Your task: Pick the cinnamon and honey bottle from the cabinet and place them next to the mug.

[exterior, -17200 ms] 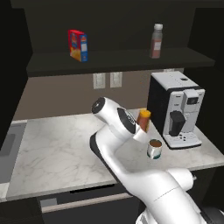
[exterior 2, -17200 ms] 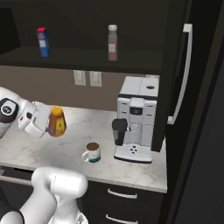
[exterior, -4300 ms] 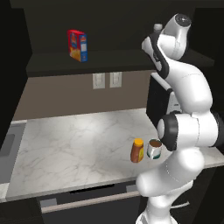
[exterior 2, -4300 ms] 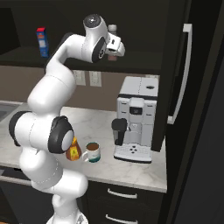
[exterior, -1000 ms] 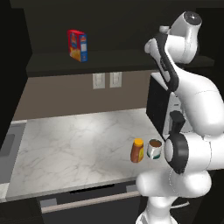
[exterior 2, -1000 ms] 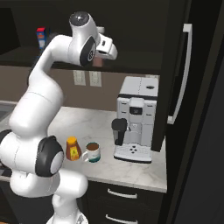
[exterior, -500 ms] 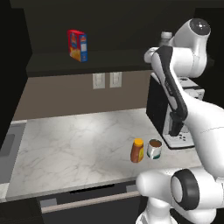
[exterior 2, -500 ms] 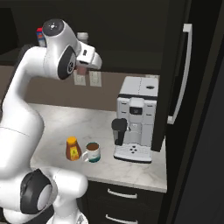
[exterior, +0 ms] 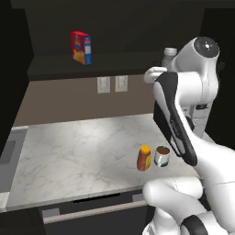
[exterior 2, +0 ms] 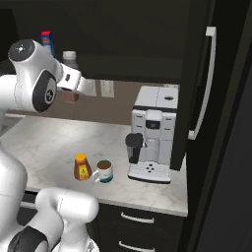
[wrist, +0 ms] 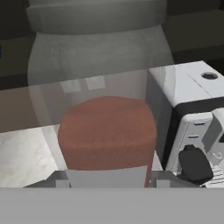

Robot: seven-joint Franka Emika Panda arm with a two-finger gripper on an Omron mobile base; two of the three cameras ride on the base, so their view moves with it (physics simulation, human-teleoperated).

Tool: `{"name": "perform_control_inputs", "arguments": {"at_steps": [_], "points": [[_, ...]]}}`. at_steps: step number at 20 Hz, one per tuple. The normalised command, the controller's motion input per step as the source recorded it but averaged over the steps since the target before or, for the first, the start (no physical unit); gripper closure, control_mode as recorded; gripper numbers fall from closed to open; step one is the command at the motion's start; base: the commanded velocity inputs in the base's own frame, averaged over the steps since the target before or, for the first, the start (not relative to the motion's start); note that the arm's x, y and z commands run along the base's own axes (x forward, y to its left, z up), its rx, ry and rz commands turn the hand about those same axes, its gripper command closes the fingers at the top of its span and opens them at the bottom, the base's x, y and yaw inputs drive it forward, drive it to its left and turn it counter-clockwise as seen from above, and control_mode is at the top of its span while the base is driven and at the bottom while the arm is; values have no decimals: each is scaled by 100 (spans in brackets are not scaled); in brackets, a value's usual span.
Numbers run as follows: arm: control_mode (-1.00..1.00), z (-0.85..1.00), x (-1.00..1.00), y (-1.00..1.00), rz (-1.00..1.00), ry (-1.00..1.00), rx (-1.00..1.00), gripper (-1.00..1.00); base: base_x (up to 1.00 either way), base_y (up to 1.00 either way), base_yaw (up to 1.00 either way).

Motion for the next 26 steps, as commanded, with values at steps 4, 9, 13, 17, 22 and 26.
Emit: {"name": "perform_control_inputs", "arguments": {"at_steps": [4,9,13,17,22,26], "points": [[-100,-63,-48,68,-5,0,0,100,0,0,0],[-100,-67,-29,68,-1,5,0,100,0,0,0],[-100,-61,-11,60,0,11,0,100,0,0,0],[-100,-19,0,38,0,9,4,100,0,0,0],[-100,-21,0,36,-1,12,3,100,0,0,0],[-100,-21,0,30,0,19,0,100,0,0,0]]}}
